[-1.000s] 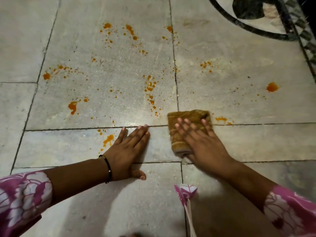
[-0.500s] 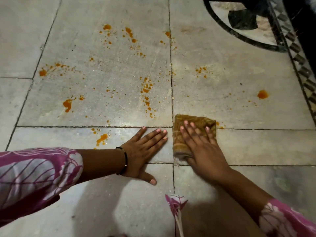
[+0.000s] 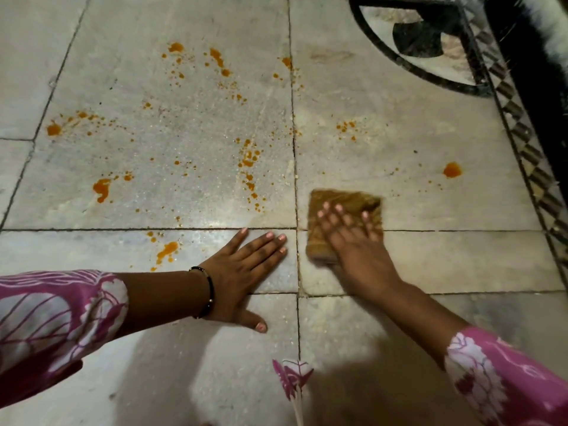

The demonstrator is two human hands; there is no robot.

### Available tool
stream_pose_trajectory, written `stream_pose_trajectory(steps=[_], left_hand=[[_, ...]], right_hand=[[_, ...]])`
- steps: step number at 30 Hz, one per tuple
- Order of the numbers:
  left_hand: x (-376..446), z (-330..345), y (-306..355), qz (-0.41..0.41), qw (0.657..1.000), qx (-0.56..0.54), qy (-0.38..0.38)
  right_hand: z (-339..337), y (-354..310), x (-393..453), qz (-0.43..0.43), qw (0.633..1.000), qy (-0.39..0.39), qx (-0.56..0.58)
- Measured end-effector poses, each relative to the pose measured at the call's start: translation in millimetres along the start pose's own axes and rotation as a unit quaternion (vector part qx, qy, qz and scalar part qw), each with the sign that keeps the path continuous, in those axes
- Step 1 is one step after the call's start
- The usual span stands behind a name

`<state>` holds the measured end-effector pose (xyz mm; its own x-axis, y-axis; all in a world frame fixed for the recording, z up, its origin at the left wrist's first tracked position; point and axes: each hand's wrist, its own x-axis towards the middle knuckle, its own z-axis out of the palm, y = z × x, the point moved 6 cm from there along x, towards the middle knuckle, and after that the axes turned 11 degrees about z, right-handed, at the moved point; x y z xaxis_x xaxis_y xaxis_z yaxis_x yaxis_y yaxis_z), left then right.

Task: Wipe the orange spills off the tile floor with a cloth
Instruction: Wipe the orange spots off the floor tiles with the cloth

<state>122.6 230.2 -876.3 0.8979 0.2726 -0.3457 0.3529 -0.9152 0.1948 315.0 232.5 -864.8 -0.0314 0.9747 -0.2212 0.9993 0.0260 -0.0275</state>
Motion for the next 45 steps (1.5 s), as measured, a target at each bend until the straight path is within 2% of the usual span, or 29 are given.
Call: stream_pose_trajectory(steps=[2, 4, 7, 9, 10, 12, 14, 16, 18, 21, 23, 25, 27, 29, 30, 32, 35, 37, 41, 43, 45], left_hand=[[0, 1, 1, -0.004, 1.0, -0.007, -0.011], [0, 2, 1, -0.007, 1.0, -0.018, -0.023], [-1, 1, 2, -0.012, 0.999, -0.025, -0.033], [0, 1, 2, -0.011, 0.999, -0.017, -0.039], [0, 1, 2, -0.015, 0.999, -0.016, -0.04], [-1, 2, 0, -0.016, 0.999, -0.015, -0.035], [-2, 1, 0, -0.012, 1.0, -0.02, -0.015], [-3, -1, -1, -0.009, 1.0, -0.017, 0.008], [-3, -1, -1, -0.005, 1.0, -0.016, 0.014], [-2, 4, -2, -0.006, 1.0, -0.029, 0.01], [-1, 2, -1, -0.011, 0.999, -0.032, -0.015], [0, 0, 1, -0.024, 0.998, -0.038, -0.039], [-11, -2, -1, -0.056, 0.996, -0.061, -0.028], [-34, -3, -8, -0.079, 0.994, -0.068, 0.015], [-53, -6, -13, -0.092, 0.994, -0.048, 0.044], [-91, -1, -26, -0.14, 0.989, -0.029, 0.05], [-159, 17, -39, -0.246, 0.965, -0.073, 0.06], [-191, 25, -43, -0.306, 0.941, -0.109, 0.101], [-225, 43, -58, -0.434, 0.855, -0.207, 0.195], [-230, 47, -63, -0.469, 0.813, -0.234, 0.252], [-233, 50, -66, -0.484, 0.79, -0.245, 0.286]], right_hand=[[10, -3, -28, -0.059, 0.998, -0.002, -0.01], [15, 16, -51, -0.071, 0.997, 0.0, 0.0], [7, 57, -45, 0.038, 0.998, 0.023, 0.044], [-6, 66, -14, 0.127, 0.988, 0.048, 0.078], [-9, 62, 3, 0.142, 0.986, 0.046, 0.076], [-13, 39, 29, 0.104, 0.993, 0.017, 0.045], [-12, 10, 32, 0.019, 0.999, -0.013, 0.023], [-5, -12, 11, -0.052, 0.998, -0.015, 0.008], [3, -14, -19, -0.081, 0.997, -0.009, 0.017], [5, 25, -40, -0.022, 0.999, -0.016, 0.028], [-7, 44, -20, 0.027, 0.999, -0.001, 0.037], [-19, 38, 12, 0.032, 0.999, -0.021, 0.033], [-21, 13, 34, -0.02, 0.998, -0.065, -0.007], [-18, -10, 31, -0.096, 0.988, -0.113, -0.038], [-15, -19, 21, -0.137, 0.981, -0.126, -0.054], [-13, -34, -14, -0.229, 0.963, -0.119, -0.08], [-7, -57, -59, -0.381, 0.909, -0.102, -0.137], [0, -80, -78, -0.449, 0.877, -0.087, -0.144], [24, -189, -89, -0.553, 0.826, -0.036, -0.1], [29, -247, -78, -0.545, 0.835, -0.026, -0.063], [25, -278, -50, -0.471, 0.882, -0.017, -0.024]])
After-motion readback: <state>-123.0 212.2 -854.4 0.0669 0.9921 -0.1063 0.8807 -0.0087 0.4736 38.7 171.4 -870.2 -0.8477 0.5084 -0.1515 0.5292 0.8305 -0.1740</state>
